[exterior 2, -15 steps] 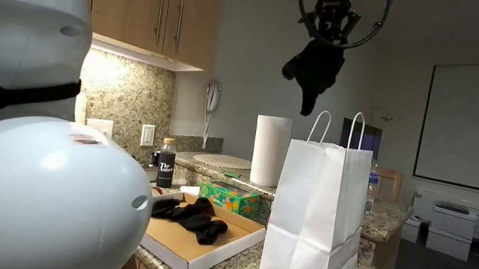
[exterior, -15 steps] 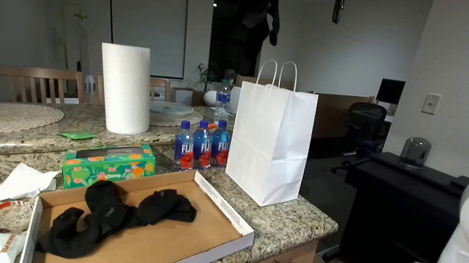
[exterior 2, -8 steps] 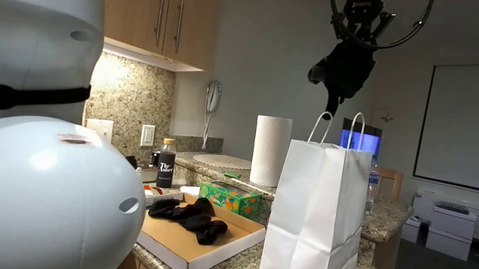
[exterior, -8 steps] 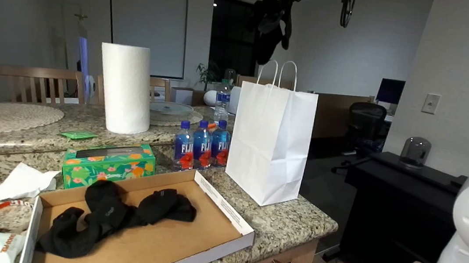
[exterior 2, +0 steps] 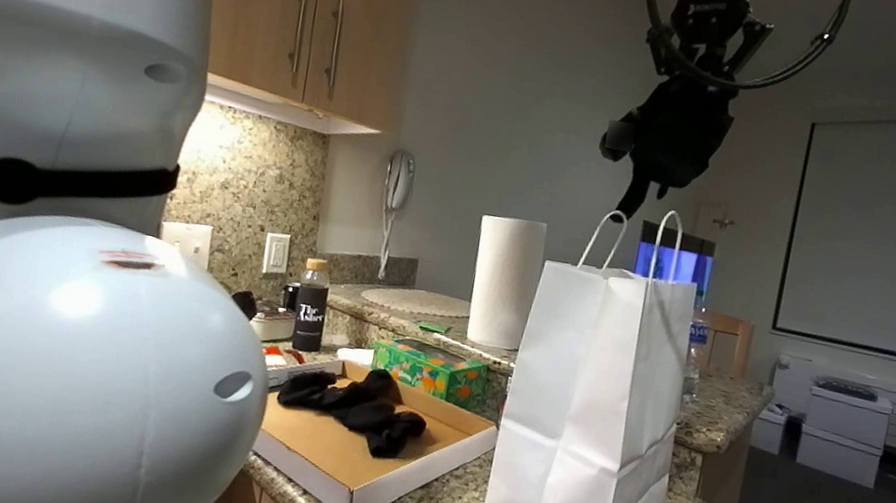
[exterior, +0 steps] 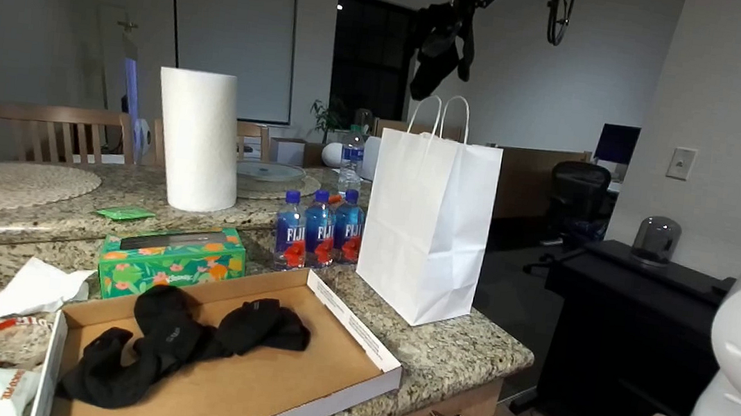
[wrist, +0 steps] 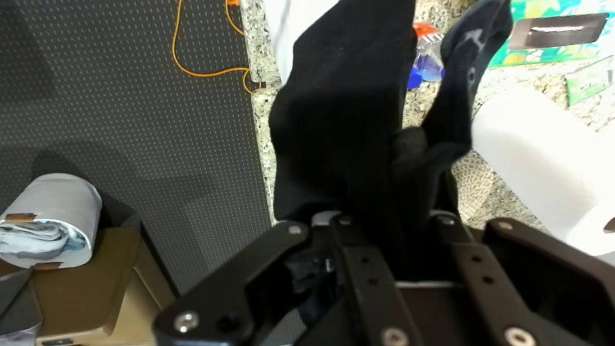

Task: Pick up the socks and put them in the paper bag

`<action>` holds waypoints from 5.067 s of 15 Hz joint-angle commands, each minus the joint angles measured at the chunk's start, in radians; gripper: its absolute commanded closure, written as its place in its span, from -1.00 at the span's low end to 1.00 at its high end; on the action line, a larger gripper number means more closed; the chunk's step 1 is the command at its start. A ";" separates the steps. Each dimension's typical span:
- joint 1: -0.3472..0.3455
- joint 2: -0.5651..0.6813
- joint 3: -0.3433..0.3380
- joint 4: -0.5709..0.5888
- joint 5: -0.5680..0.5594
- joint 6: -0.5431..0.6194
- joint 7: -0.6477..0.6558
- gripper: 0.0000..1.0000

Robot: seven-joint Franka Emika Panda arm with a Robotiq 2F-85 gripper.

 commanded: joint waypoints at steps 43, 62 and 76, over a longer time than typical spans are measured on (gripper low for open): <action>-0.037 0.151 0.067 -0.170 0.017 -0.171 -0.156 0.03; -0.045 0.132 0.065 -0.138 0.026 -0.173 -0.181 -1.00; 0.037 0.023 0.128 -0.120 0.222 -0.005 -0.196 -1.00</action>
